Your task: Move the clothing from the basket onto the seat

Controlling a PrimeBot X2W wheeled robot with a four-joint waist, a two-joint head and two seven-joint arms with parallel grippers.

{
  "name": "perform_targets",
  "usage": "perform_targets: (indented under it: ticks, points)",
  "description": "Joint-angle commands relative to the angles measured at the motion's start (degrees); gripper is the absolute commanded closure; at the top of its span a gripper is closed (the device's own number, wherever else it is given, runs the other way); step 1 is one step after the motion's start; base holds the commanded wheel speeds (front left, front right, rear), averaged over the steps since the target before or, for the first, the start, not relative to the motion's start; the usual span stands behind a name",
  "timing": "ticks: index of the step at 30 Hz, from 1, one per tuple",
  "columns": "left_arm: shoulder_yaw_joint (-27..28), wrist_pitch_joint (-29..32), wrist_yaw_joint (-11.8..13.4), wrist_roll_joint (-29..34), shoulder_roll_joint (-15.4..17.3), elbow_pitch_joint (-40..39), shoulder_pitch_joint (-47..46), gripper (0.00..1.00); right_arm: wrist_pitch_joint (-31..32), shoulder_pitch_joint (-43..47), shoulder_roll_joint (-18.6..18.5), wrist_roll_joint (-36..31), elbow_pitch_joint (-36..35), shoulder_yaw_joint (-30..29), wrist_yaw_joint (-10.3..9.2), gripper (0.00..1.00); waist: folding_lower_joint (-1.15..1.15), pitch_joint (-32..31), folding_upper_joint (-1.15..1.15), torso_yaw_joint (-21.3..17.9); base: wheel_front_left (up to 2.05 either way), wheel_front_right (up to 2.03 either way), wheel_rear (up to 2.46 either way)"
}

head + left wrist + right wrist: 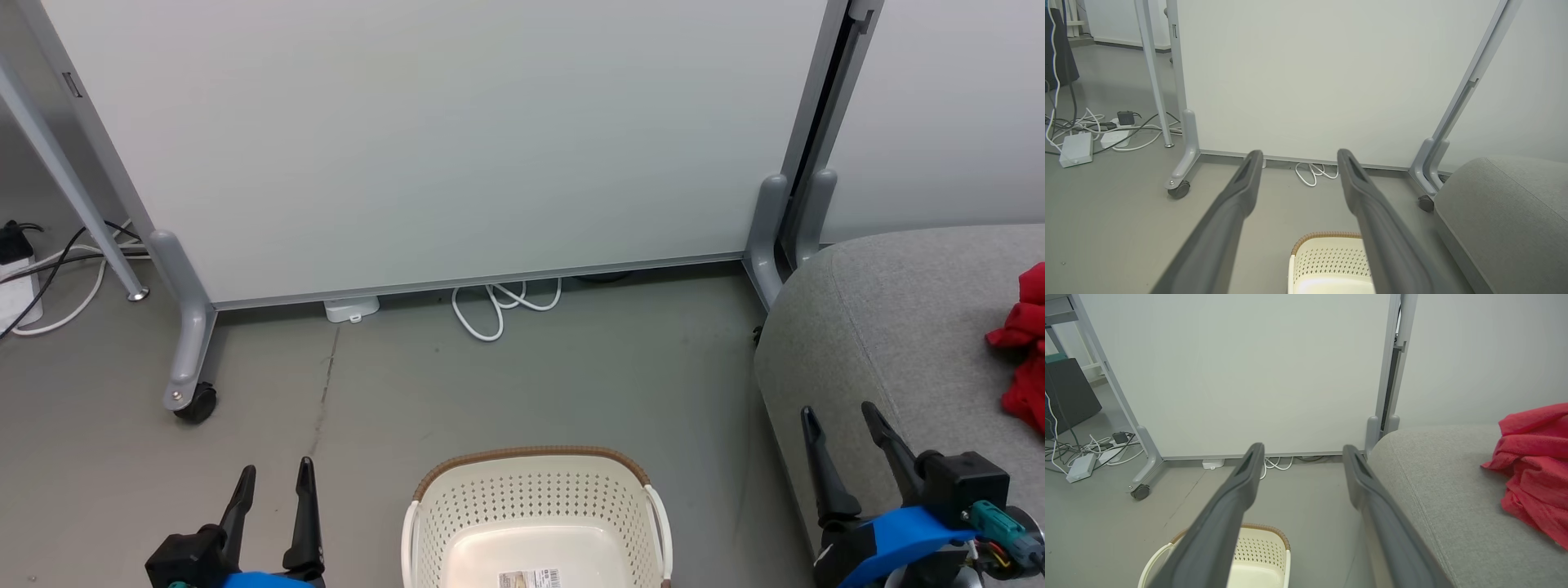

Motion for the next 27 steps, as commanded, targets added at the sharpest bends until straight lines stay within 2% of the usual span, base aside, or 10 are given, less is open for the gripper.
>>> perform_targets:
  ticks: [1,20,21,27]
  points:
    - [0.1,-0.2,-0.1,0.2,0.0,0.1,0.5,0.0,0.0,0.9,0.1,0.3,-0.3,0.1,0.01,0.0,0.0,0.1,0.0,0.2,0.0,0.0,0.0]
    - [-1.0,-0.2,-0.1,-0.7,0.6,0.9,-0.1,0.0,0.2,1.2,0.1,0.6,-0.4,0.8,0.01,0.0,0.0,0.2,0.0,0.6,0.0,0.0,0.0]
    - [-1.0,0.0,0.0,-0.6,0.4,0.8,0.0,1.0,0.2,0.4,0.0,0.4,-0.2,0.8,0.0,1.0,0.01,0.2,0.0,0.6,0.0,0.0,0.0]
    - [-0.8,0.8,0.0,-1.8,-0.1,3.0,1.0,1.0,0.7,1.0,0.2,1.6,2.7,0.5,0.0,1.0,0.01,0.2,0.0,0.6,0.0,0.0,0.0]
